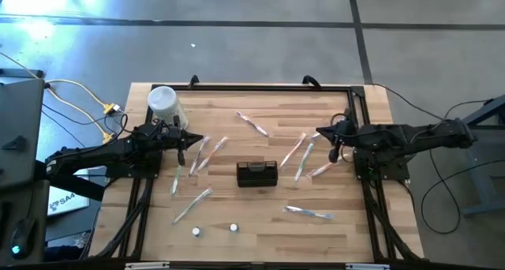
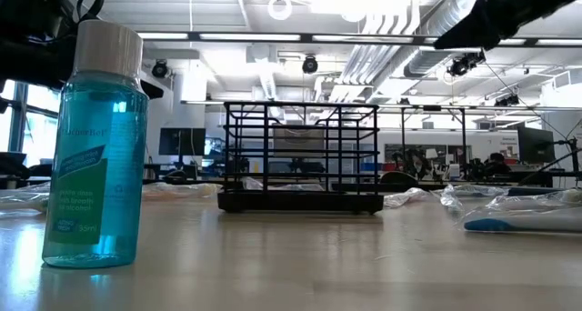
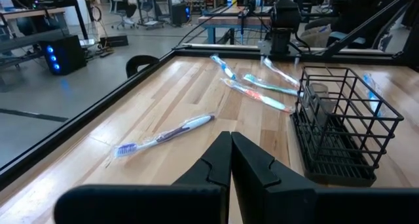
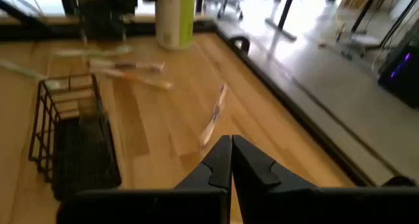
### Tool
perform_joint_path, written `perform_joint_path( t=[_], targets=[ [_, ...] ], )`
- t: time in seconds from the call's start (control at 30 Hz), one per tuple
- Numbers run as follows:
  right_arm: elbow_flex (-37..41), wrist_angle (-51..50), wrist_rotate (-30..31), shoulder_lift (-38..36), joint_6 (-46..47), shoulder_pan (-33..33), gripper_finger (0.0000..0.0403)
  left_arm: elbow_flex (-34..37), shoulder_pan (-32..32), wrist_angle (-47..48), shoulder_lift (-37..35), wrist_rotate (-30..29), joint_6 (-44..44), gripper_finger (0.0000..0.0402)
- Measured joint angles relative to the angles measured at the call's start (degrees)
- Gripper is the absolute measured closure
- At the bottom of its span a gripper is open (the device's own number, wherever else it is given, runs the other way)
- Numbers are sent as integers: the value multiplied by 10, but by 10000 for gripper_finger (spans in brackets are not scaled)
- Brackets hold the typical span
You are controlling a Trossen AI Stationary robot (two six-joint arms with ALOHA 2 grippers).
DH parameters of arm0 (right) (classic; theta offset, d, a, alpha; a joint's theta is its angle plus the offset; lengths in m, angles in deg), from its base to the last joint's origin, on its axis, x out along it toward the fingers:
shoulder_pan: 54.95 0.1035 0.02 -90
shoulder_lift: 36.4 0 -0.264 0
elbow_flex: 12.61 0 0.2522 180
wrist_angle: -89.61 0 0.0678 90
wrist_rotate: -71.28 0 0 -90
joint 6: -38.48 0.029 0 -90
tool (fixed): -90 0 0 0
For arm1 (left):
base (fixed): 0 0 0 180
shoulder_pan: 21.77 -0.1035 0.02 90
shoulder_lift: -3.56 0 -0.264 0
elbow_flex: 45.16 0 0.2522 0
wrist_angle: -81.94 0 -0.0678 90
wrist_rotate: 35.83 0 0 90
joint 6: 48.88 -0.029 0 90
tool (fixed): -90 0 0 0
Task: Pick & Place toothbrushing station
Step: Put the top blue toothbrush into the black wire organizer
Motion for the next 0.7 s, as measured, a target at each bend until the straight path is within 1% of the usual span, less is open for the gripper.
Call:
perform_joint_path(
  t=[0.1, 0.2, 0.27, 0.3, 0.37, 0.4, 0.53, 0.63, 0.7],
  targets=[
    [-27, -6, 1, 46, 10, 6, 379, 0, 0, 3, 0, 0, 0, 396],
    [-51, -10, 6, 89, 21, 4, 339, 0, 0, 6, 0, 1, 1, 396],
    [-72, -15, 39, 113, 43, 0, 305, 0, 0, 7, 0, 9, 2, 396],
    [-84, -25, 70, 123, 68, -4, 287, 0, 0, 9, 0, 14, 5, 396],
    [-110, -67, 126, 142, 136, -18, 256, 0, 0, 9, 0, 25, 15, 396],
    [-126, -92, 136, 151, 157, -27, 241, 0, 0, 9, 0, 31, 17, 396],
    [-177, -234, 104, 179, 153, -69, 202, 0, 0, 9, 0, 39, 16, 396],
    [-198, -325, 57, 199, 161, -108, 189, 0, 0, 9, 0, 39, 16, 396],
    [-211, -375, 16, 211, 199, -141, 188, 0, 0, 9, 0, 39, 16, 396]
  ],
)
